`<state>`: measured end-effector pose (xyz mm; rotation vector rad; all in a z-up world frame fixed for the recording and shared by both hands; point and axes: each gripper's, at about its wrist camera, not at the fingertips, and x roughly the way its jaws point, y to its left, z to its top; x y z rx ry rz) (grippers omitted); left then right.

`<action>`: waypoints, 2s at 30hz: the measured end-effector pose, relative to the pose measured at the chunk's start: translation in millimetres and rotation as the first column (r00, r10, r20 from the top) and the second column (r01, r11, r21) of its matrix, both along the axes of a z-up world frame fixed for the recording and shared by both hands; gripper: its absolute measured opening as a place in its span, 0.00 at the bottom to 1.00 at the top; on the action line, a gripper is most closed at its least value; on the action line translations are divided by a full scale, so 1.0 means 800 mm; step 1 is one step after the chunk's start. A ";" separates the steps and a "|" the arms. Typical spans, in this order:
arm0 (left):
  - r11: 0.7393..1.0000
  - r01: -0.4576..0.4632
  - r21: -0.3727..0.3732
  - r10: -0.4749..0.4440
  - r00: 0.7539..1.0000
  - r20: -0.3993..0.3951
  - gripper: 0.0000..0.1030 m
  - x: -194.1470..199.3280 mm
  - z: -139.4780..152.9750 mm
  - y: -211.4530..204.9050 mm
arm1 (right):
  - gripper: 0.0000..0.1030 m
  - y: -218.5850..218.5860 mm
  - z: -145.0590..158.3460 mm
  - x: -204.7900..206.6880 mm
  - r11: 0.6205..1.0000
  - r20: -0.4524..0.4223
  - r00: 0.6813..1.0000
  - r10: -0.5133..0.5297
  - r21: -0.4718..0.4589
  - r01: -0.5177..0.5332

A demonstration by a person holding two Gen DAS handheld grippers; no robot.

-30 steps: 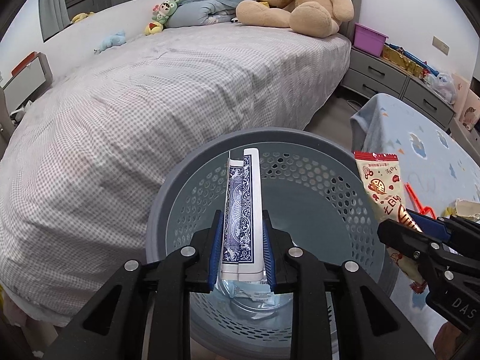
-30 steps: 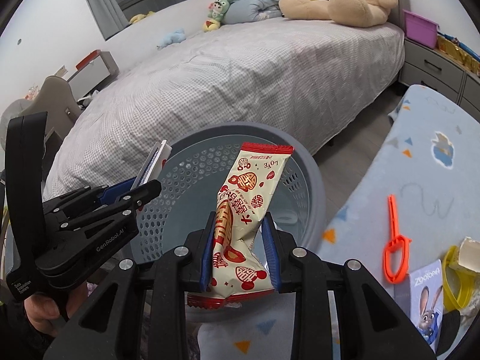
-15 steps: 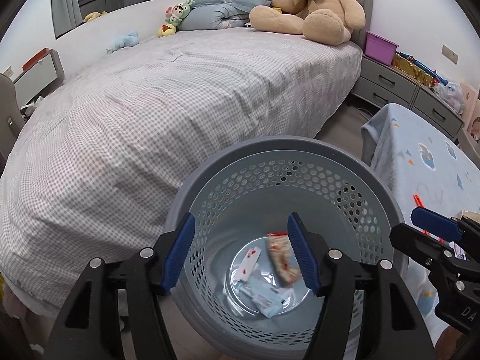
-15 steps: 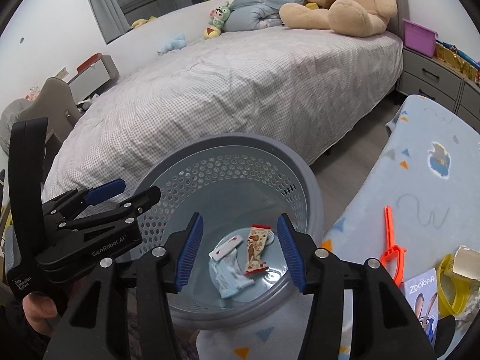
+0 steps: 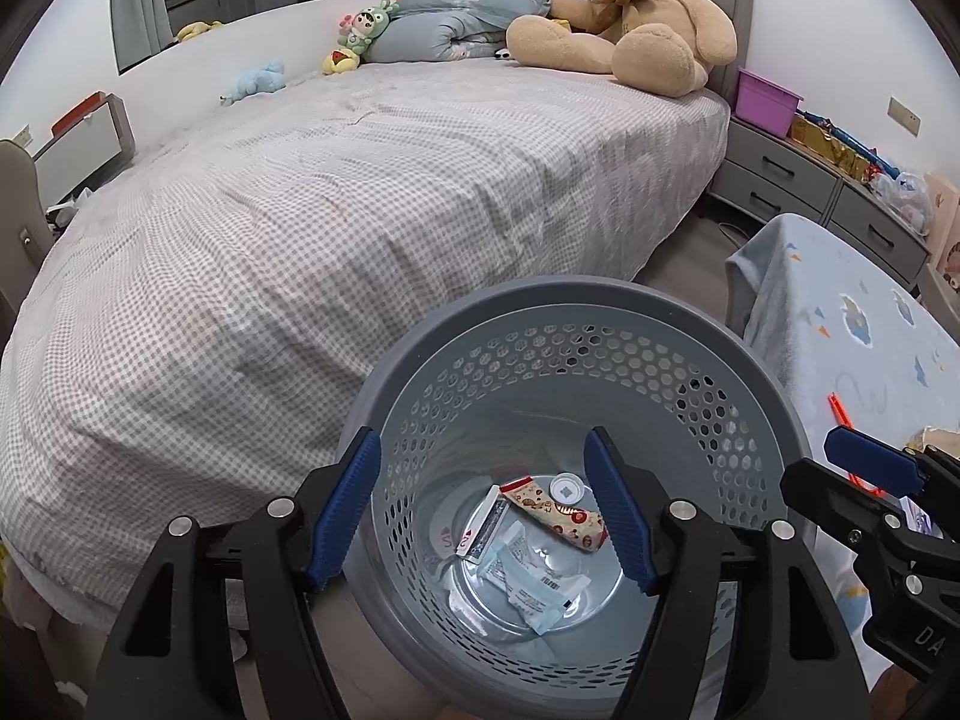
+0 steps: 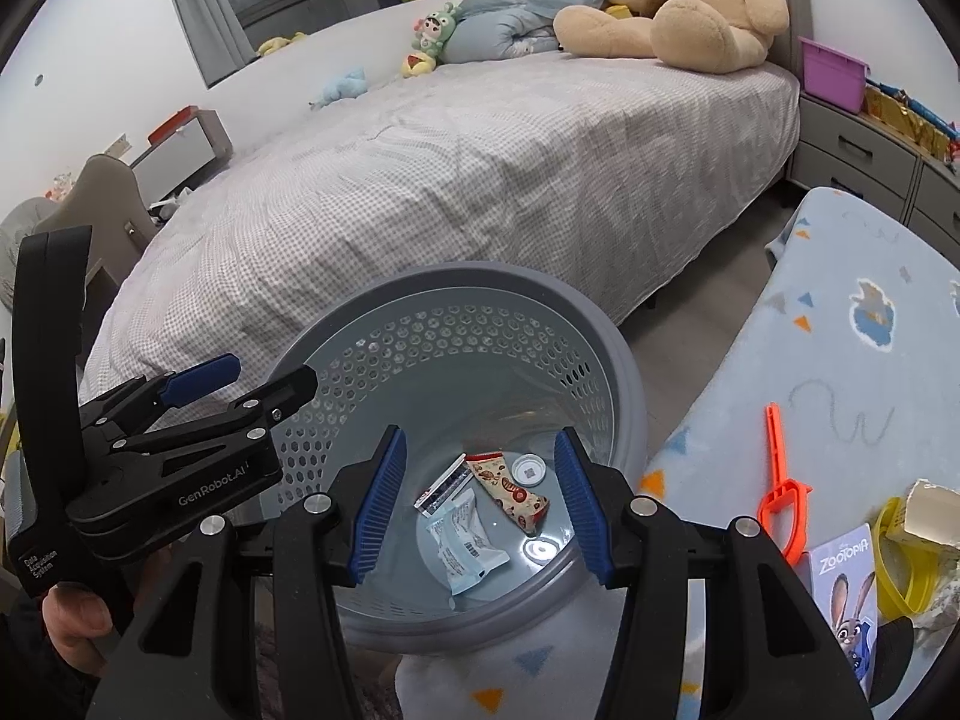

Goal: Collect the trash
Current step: 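Carry wrapper and card box over the basket and open both grippers, then move the right gripper to the black band and grasp it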

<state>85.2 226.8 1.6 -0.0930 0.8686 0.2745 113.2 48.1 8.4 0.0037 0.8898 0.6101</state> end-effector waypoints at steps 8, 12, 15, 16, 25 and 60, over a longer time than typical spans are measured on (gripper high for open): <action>1.000 0.010 0.009 -0.010 1.000 0.011 0.66 -0.005 0.004 -0.003 | 0.50 -0.009 0.004 -0.005 1.000 0.002 1.000 -0.027 -0.005 0.027; 1.000 0.016 0.017 -0.016 1.000 0.015 0.68 -0.006 0.005 -0.007 | 0.50 -0.013 0.008 -0.010 0.999 0.006 0.999 -0.041 -0.003 0.041; 1.000 0.025 0.017 -0.026 1.000 0.017 0.68 -0.008 0.005 -0.010 | 0.50 -0.017 0.011 -0.015 0.999 0.011 0.999 -0.052 -0.004 0.052; 0.999 0.029 0.017 -0.030 0.999 0.019 0.68 -0.009 0.006 -0.011 | 0.50 -0.019 0.012 -0.016 0.998 0.013 0.998 -0.056 -0.003 0.056; 0.998 0.066 0.012 -0.066 0.997 0.037 0.69 -0.019 0.012 -0.027 | 0.54 -0.041 0.021 -0.035 0.994 0.030 0.994 -0.104 -0.014 0.104; 0.960 0.279 -0.028 -0.278 0.960 0.042 0.75 -0.067 0.002 -0.178 | 0.68 -0.282 -0.015 -0.121 0.904 0.001 0.910 -0.416 -0.115 0.413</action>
